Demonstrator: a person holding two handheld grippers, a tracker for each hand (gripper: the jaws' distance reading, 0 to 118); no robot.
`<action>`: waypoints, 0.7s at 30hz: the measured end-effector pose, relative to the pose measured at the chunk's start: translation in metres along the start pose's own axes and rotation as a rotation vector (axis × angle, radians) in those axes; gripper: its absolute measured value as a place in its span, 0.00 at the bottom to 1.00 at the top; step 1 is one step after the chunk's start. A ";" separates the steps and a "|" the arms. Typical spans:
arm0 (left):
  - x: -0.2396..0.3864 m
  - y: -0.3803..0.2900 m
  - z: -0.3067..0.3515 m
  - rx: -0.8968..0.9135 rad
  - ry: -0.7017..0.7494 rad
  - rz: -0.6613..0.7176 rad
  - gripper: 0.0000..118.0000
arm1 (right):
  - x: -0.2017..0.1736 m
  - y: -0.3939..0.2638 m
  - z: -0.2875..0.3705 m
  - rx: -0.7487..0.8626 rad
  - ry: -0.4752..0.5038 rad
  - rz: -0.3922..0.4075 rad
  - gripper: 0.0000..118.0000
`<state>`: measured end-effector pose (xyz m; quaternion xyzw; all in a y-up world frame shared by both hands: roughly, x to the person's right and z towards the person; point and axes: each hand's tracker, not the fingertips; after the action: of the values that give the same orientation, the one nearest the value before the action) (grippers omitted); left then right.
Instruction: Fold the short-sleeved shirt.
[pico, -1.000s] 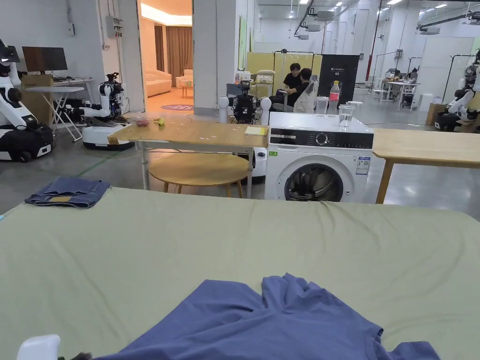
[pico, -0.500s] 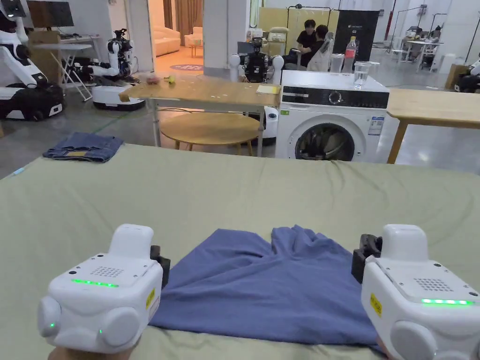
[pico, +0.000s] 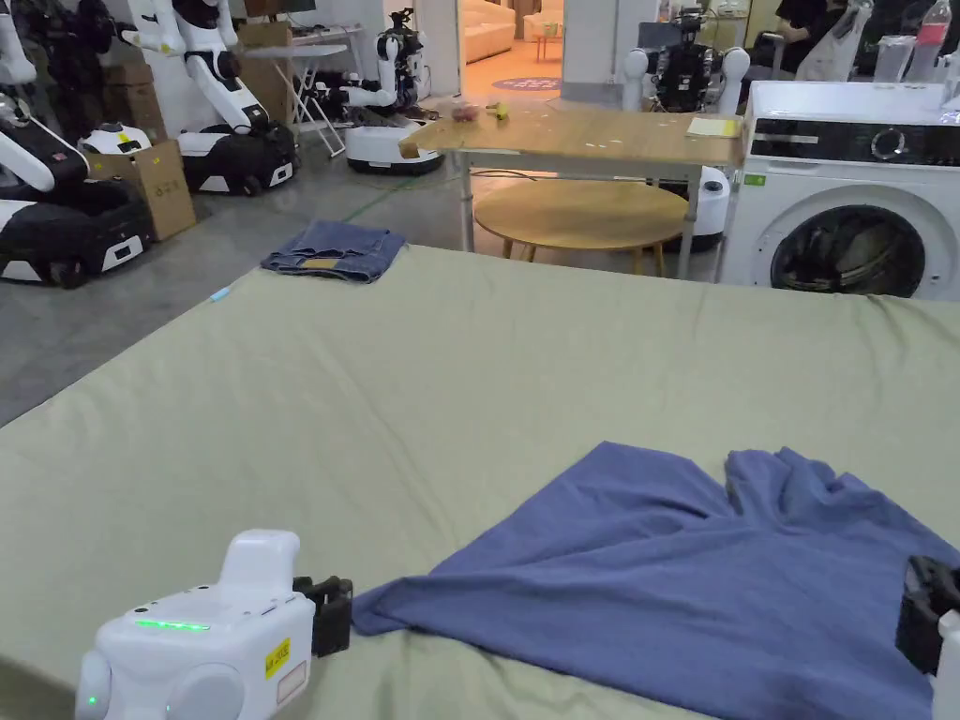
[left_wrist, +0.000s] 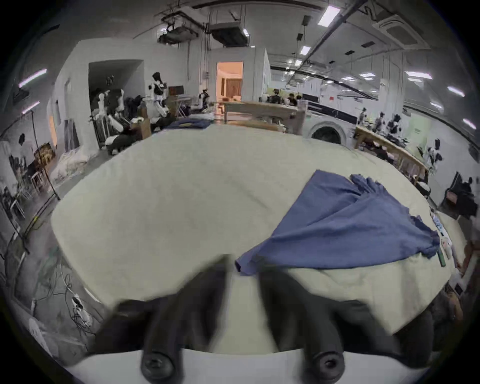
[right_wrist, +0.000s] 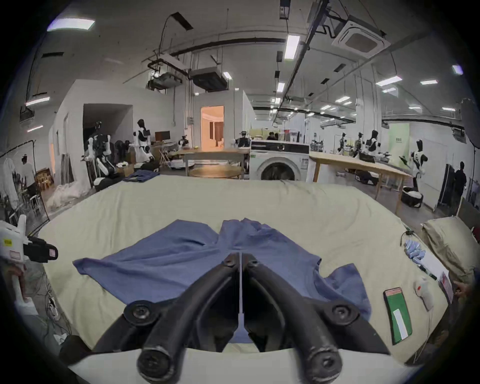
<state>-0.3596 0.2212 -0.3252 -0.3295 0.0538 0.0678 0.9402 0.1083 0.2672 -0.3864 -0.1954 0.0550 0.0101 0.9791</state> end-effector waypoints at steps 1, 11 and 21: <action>-0.004 0.000 -0.009 -0.022 -0.043 0.009 0.80 | -0.002 -0.001 -0.007 -0.010 0.007 0.000 0.00; 0.018 0.024 -0.099 -0.137 -0.129 -0.128 0.93 | -0.010 -0.004 -0.050 -0.059 0.014 0.027 0.00; 0.042 0.024 -0.097 -0.175 -0.096 -0.181 0.00 | 0.031 0.008 -0.078 -0.086 -0.016 0.058 0.00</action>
<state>-0.3278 0.1833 -0.4214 -0.4099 -0.0271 0.0026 0.9117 0.1305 0.2448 -0.4647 -0.2356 0.0525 0.0426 0.9695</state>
